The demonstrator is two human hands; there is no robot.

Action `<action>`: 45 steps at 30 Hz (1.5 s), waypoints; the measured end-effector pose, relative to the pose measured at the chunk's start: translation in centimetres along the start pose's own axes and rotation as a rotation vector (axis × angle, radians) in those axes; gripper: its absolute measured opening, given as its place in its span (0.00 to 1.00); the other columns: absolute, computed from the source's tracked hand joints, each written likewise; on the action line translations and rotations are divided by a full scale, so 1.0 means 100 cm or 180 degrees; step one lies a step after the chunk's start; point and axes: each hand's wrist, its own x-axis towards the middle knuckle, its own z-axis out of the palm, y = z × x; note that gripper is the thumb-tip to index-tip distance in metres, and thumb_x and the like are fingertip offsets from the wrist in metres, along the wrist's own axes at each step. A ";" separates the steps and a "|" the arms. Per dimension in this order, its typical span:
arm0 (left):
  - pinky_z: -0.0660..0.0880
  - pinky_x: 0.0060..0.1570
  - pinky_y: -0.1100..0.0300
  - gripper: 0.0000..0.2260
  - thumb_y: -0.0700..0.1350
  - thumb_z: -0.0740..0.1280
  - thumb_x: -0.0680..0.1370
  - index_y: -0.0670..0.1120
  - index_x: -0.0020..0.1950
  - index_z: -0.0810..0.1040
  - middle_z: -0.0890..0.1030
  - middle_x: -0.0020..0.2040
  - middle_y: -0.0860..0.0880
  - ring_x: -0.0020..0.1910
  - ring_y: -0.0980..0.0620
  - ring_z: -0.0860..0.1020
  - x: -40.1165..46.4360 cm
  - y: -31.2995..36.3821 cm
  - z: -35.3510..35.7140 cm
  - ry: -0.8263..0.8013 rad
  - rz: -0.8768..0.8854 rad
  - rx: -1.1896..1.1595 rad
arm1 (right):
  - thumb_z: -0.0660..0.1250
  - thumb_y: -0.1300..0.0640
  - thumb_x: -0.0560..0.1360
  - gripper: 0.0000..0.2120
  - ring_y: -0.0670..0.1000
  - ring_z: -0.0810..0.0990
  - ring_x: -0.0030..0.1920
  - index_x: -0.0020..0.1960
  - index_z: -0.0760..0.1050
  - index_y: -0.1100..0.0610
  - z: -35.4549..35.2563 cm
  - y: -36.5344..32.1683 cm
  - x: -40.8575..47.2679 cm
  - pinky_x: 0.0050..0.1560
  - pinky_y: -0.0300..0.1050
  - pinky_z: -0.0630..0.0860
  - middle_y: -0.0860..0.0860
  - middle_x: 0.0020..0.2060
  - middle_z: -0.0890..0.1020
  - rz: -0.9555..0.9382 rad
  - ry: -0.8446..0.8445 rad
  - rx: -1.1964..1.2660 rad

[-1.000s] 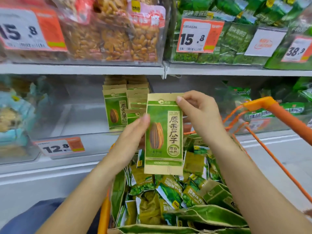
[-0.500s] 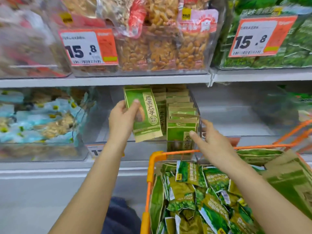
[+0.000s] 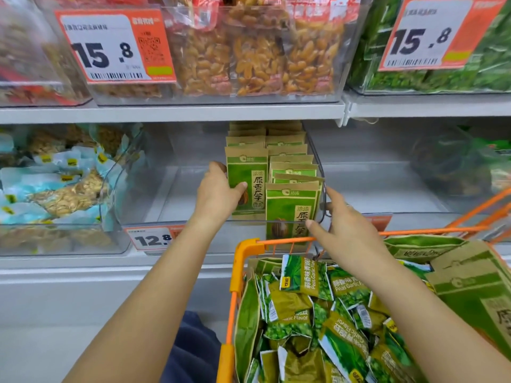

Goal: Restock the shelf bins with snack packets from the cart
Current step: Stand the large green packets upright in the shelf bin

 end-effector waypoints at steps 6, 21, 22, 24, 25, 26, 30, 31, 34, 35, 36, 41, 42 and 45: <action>0.68 0.48 0.54 0.25 0.52 0.69 0.76 0.43 0.68 0.65 0.71 0.67 0.44 0.61 0.42 0.74 -0.016 0.004 -0.007 0.0323 -0.0025 0.0176 | 0.65 0.47 0.77 0.33 0.54 0.71 0.67 0.77 0.55 0.52 -0.026 -0.005 0.006 0.65 0.50 0.67 0.52 0.71 0.69 0.0416 -0.0311 0.0952; 0.73 0.41 0.68 0.12 0.40 0.65 0.78 0.54 0.59 0.73 0.76 0.55 0.55 0.47 0.60 0.76 -0.112 0.071 0.004 -0.0309 0.1911 -0.1203 | 0.74 0.53 0.70 0.15 0.51 0.79 0.56 0.57 0.79 0.46 -0.089 0.076 -0.046 0.53 0.47 0.75 0.47 0.53 0.81 0.0294 -0.0150 -0.0823; 0.72 0.41 0.68 0.12 0.40 0.65 0.78 0.54 0.58 0.74 0.76 0.55 0.56 0.47 0.61 0.76 -0.113 0.071 0.006 -0.0428 0.1893 -0.1125 | 0.73 0.53 0.71 0.17 0.52 0.77 0.57 0.59 0.77 0.46 -0.081 0.074 -0.045 0.51 0.46 0.74 0.48 0.55 0.79 0.0164 -0.0194 -0.0994; 0.73 0.42 0.66 0.09 0.42 0.65 0.78 0.54 0.56 0.76 0.75 0.54 0.59 0.47 0.63 0.75 -0.114 0.070 0.009 -0.0716 0.1831 -0.0918 | 0.71 0.54 0.72 0.15 0.52 0.74 0.57 0.58 0.74 0.47 -0.070 0.070 -0.043 0.43 0.45 0.68 0.48 0.56 0.74 0.0032 -0.0091 -0.1283; 0.73 0.44 0.65 0.08 0.43 0.65 0.78 0.54 0.55 0.77 0.75 0.54 0.60 0.47 0.64 0.75 -0.115 0.068 0.010 -0.0875 0.1783 -0.0821 | 0.71 0.54 0.73 0.14 0.52 0.73 0.56 0.57 0.74 0.48 -0.067 0.069 -0.042 0.42 0.44 0.65 0.49 0.56 0.72 0.0007 -0.0020 -0.1389; 0.74 0.46 0.64 0.07 0.44 0.65 0.78 0.54 0.55 0.77 0.75 0.54 0.60 0.47 0.64 0.75 -0.115 0.067 0.010 -0.1027 0.1715 -0.0765 | 0.70 0.54 0.73 0.13 0.52 0.72 0.56 0.56 0.74 0.49 -0.063 0.069 -0.041 0.42 0.43 0.64 0.49 0.57 0.71 -0.0035 0.0022 -0.1488; 0.76 0.49 0.58 0.06 0.45 0.66 0.78 0.56 0.52 0.79 0.78 0.53 0.56 0.46 0.61 0.77 -0.118 0.062 0.009 -0.1342 0.1515 -0.0853 | 0.68 0.50 0.75 0.09 0.52 0.72 0.57 0.55 0.78 0.50 -0.050 0.073 -0.038 0.45 0.45 0.70 0.49 0.58 0.71 -0.0390 -0.0055 -0.1700; 0.76 0.49 0.57 0.06 0.45 0.66 0.78 0.57 0.51 0.79 0.79 0.52 0.56 0.46 0.59 0.78 -0.118 0.061 0.008 -0.1409 0.1497 -0.0891 | 0.68 0.50 0.76 0.07 0.51 0.73 0.56 0.52 0.79 0.51 -0.052 0.075 -0.037 0.46 0.45 0.69 0.48 0.58 0.72 -0.0421 0.0014 -0.1467; 0.76 0.46 0.60 0.06 0.44 0.67 0.78 0.56 0.50 0.79 0.82 0.48 0.51 0.45 0.54 0.79 -0.118 0.059 0.004 -0.1634 0.1317 -0.1225 | 0.69 0.52 0.75 0.05 0.52 0.77 0.53 0.46 0.79 0.53 -0.071 0.079 -0.033 0.50 0.48 0.72 0.49 0.53 0.78 -0.0446 0.0622 -0.0143; 0.77 0.44 0.64 0.06 0.44 0.67 0.78 0.55 0.52 0.79 0.82 0.49 0.50 0.45 0.54 0.80 -0.117 0.059 0.002 -0.1694 0.1236 -0.1408 | 0.69 0.52 0.75 0.05 0.52 0.79 0.51 0.44 0.78 0.53 -0.080 0.076 -0.032 0.51 0.50 0.74 0.50 0.49 0.80 -0.0485 0.0851 0.0343; 0.76 0.44 0.67 0.07 0.44 0.68 0.77 0.54 0.53 0.79 0.82 0.50 0.50 0.46 0.56 0.80 -0.116 0.061 0.000 -0.1746 0.1148 -0.1619 | 0.68 0.52 0.74 0.04 0.50 0.79 0.47 0.43 0.76 0.52 -0.089 0.069 -0.032 0.49 0.50 0.75 0.51 0.44 0.81 -0.0543 0.1046 0.0847; 0.74 0.49 0.71 0.24 0.52 0.71 0.68 0.54 0.63 0.71 0.79 0.58 0.54 0.51 0.63 0.80 -0.113 0.072 -0.012 -0.1851 0.0738 -0.2450 | 0.67 0.57 0.76 0.11 0.48 0.71 0.36 0.37 0.69 0.50 -0.107 0.029 -0.033 0.38 0.43 0.69 0.47 0.30 0.72 -0.0650 0.1339 0.2490; 0.75 0.50 0.70 0.25 0.53 0.72 0.69 0.54 0.64 0.71 0.79 0.59 0.55 0.54 0.62 0.80 -0.113 0.073 -0.014 -0.1893 0.0753 -0.2482 | 0.67 0.57 0.76 0.12 0.50 0.71 0.36 0.36 0.68 0.50 -0.103 0.023 -0.031 0.38 0.43 0.69 0.50 0.31 0.70 -0.0507 0.1236 0.2818; 0.77 0.53 0.65 0.22 0.55 0.73 0.72 0.54 0.63 0.72 0.82 0.57 0.54 0.55 0.59 0.80 -0.114 0.073 -0.021 -0.2061 0.0722 -0.2559 | 0.67 0.59 0.77 0.11 0.47 0.74 0.32 0.37 0.70 0.55 -0.087 0.005 -0.025 0.33 0.40 0.70 0.54 0.33 0.71 -0.0066 0.0778 0.3368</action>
